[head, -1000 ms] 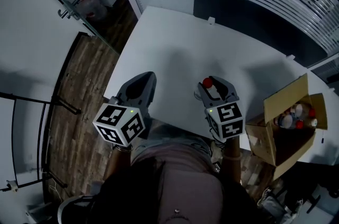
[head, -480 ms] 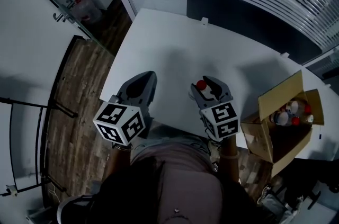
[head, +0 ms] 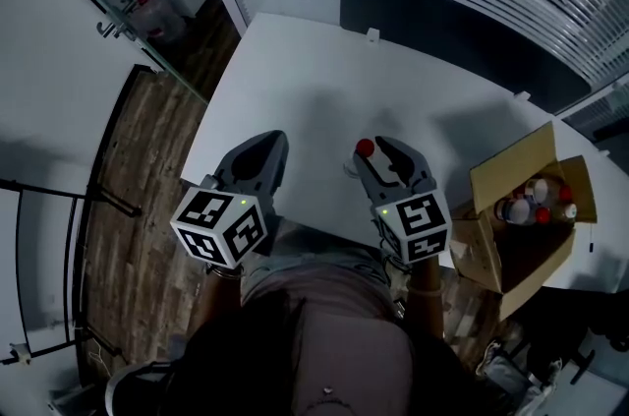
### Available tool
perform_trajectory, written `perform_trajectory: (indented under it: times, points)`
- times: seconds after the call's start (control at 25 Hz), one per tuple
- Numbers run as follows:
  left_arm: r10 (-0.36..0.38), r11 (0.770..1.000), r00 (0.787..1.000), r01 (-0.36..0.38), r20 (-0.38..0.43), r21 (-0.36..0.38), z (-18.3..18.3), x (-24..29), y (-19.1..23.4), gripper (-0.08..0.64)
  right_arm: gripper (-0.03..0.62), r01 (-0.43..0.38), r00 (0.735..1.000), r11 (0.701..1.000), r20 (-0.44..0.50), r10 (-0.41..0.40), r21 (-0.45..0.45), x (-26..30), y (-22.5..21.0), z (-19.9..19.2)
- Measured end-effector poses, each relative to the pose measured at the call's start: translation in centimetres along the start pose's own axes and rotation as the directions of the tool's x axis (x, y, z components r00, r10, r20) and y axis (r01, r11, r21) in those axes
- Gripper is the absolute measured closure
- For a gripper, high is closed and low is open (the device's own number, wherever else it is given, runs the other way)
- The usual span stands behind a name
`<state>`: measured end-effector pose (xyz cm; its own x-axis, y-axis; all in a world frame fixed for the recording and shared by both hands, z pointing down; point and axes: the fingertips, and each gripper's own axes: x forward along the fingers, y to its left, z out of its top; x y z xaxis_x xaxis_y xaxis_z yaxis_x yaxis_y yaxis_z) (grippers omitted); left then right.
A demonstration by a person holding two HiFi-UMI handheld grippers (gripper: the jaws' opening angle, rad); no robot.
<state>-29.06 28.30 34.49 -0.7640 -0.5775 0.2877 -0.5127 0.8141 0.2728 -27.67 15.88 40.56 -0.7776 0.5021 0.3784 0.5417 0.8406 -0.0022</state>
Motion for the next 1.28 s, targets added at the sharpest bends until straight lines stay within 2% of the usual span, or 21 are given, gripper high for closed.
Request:
perform_trajectory:
  times: [0.2,0.36,0.6,0.88,1.28]
  points:
    - [-0.019,1.000,1.000,0.019,0.005,0.005,0.1,-0.2,-1.7,0.551,0.430,0.045,0.998,0.999,0.035,-0.045,0.007,-2.7,-1.0,1.1]
    - [-0.039,0.999,0.999,0.039,0.007,0.006,0.0,-0.2,-3.1,0.551,0.485,0.087,0.993,0.996,0.081,-0.089,0.028,-5.2,-1.9,2.0]
    - [-0.060,0.998,0.998,0.060,0.014,0.012,-0.3,-0.3,-5.6,0.551,0.508,0.133,0.985,0.991,0.104,-0.135,0.018,-8.7,-2.9,2.4]
    - [-0.045,0.998,0.999,0.044,0.014,0.047,-0.9,0.0,-8.1,0.552,0.511,0.145,0.980,0.989,0.132,-0.147,0.020,-11.9,-4.0,2.7]
    - [-0.068,0.997,0.997,0.067,0.021,0.038,-1.2,0.5,-11.6,0.551,0.511,0.131,0.980,0.991,0.148,-0.134,0.032,-15.3,-4.9,2.3]
